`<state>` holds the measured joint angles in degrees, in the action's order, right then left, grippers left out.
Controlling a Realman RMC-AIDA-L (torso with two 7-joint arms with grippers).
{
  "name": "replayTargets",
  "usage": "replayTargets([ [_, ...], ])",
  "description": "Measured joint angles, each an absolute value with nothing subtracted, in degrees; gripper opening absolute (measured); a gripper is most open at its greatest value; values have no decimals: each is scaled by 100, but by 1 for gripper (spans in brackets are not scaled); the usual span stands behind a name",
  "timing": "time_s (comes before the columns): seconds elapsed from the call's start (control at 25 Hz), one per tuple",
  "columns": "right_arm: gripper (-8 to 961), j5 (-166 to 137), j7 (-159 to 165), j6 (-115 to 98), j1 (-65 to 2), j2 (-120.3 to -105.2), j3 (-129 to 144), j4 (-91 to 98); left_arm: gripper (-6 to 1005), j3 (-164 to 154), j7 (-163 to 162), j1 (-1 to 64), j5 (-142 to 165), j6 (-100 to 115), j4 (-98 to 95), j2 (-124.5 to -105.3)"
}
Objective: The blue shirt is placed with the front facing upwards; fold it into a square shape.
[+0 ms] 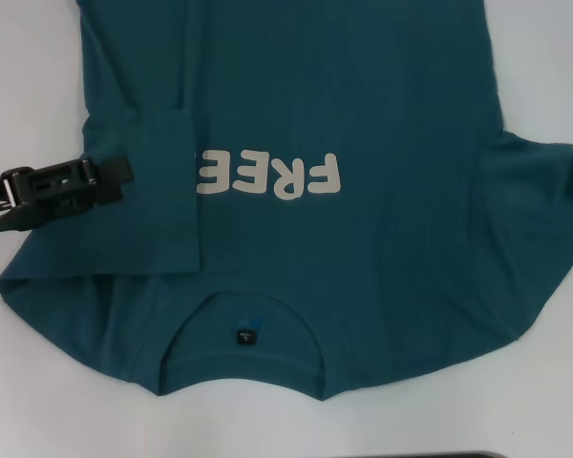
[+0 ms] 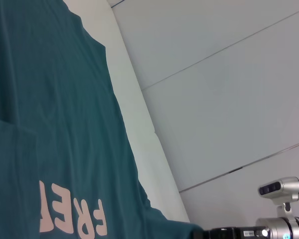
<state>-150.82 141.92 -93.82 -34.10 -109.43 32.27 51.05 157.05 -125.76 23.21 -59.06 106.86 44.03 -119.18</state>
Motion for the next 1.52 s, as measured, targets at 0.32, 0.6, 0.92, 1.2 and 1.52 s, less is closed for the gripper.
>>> replayTargets([
  [0.32, 35, -14409, 14102, -10131, -3557, -11003, 3250, 5191, 792, 15834, -12603, 2329, -5906, 10671, 4404, -11895],
  [0.6, 40, -14166, 14079, -10309, -3799, -11122, 3259, 5148, 792, 15846, -12646, 2320, -5906, 10667, 4404, -11872],
  [0.92, 44, -13833, 14138, -10203, -4028, -11337, 3276, 4719, 792, 15969, -12654, 2312, -5906, 10619, 4403, -11873],
  [1.2, 48, -13781, 14146, -9878, -4068, -11352, 3263, 4201, 792, 16097, -12712, 2296, -5906, 10605, 4403, -11874],
  [1.52, 117, -13734, 14222, -9720, -4070, -11350, 3237, 3972, 792, 16158, -12726, 2264, -5906, 10523, 4401, -11869],
])
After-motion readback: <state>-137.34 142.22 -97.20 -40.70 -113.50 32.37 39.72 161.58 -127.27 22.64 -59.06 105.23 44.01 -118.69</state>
